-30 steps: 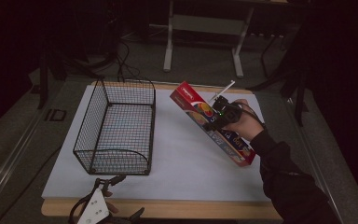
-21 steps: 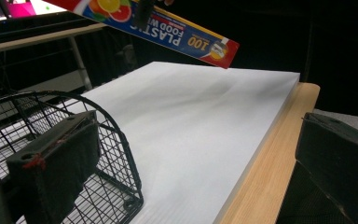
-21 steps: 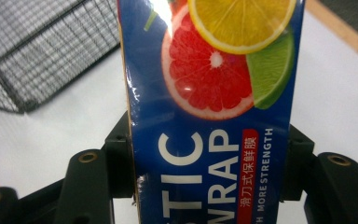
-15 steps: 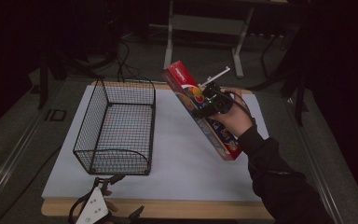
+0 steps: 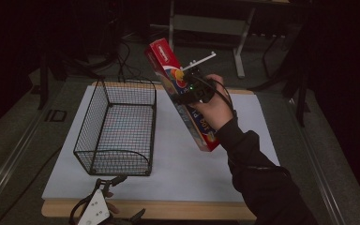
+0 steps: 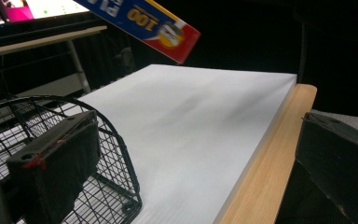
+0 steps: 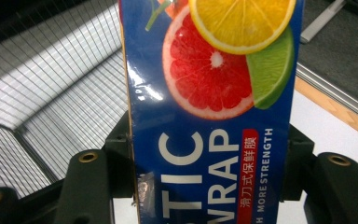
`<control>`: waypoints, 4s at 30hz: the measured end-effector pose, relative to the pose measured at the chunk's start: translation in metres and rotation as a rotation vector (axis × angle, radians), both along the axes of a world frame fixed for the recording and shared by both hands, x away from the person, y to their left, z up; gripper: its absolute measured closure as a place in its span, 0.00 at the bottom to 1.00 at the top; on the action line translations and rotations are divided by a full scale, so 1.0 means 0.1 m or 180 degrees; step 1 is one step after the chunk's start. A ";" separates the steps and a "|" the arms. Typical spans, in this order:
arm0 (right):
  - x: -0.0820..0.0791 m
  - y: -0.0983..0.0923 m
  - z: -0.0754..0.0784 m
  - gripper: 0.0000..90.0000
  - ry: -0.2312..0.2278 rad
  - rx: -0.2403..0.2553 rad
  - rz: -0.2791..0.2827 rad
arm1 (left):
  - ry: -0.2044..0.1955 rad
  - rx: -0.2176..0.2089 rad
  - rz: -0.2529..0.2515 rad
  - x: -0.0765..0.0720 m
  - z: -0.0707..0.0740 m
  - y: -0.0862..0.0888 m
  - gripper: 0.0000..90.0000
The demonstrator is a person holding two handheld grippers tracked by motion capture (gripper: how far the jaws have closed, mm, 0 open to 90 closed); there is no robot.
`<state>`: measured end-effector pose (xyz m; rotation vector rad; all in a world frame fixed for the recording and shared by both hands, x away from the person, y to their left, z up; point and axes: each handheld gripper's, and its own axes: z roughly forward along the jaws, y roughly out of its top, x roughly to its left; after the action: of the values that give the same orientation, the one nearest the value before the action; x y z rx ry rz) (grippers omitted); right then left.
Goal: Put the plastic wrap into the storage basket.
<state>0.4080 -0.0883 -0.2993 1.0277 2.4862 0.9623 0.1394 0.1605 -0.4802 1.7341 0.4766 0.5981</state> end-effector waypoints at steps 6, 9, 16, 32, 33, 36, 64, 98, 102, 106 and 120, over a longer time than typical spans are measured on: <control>0.00 0.21 0.10 0.44 -0.0058 0.0095 -0.0003 | 0.0000 -0.0027 0.0003 0.00 0.00 0.01 0.01; 0.00 0.30 0.15 0.44 -0.0091 0.0149 -0.0020 | -0.0002 -0.0022 -0.0002 0.00 0.01 0.01 0.01; 0.00 0.50 0.27 0.44 -0.0173 0.0215 -0.0059 | -0.0008 -0.0036 -0.0006 -0.01 0.01 0.02 0.01; -0.02 1.04 0.33 0.44 -0.0288 0.0549 -0.0024 | 0.0002 -0.0056 -0.0029 -0.01 0.01 0.03 0.01; 0.00 1.16 0.27 0.44 -0.0246 0.0643 -0.0006 | 0.0006 -0.0068 -0.0034 -0.02 0.01 0.03 0.01; 0.00 1.23 0.22 0.44 -0.0233 0.0648 0.0037 | 0.0002 -0.0076 -0.0040 -0.02 0.01 0.04 0.01; 0.05 1.79 -0.68 0.44 -0.0039 0.0678 -0.0080 | 0.0009 -0.0074 -0.0096 -0.02 0.02 0.04 0.01; 0.27 1.87 -1.27 0.44 0.0401 0.0326 -0.0435 | 0.0013 -0.0065 -0.0145 -0.02 0.01 0.04 0.01; 0.31 1.88 -1.32 0.44 0.0430 0.0318 -0.0444 | 0.0007 -0.0061 -0.0168 -0.02 0.01 0.03 0.01; 0.32 1.93 -1.35 0.43 0.0449 0.0267 -0.0410 | 0.0018 -0.0054 -0.0173 -0.02 0.01 0.03 0.01; 0.32 1.94 -1.35 0.39 0.0440 0.0181 -0.0295 | 0.0022 -0.0047 -0.0193 -0.02 0.01 0.03 0.01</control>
<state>0.4397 0.1054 -0.4340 1.2558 2.5075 0.9696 0.1377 0.1631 -0.4793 1.7311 0.4309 0.5443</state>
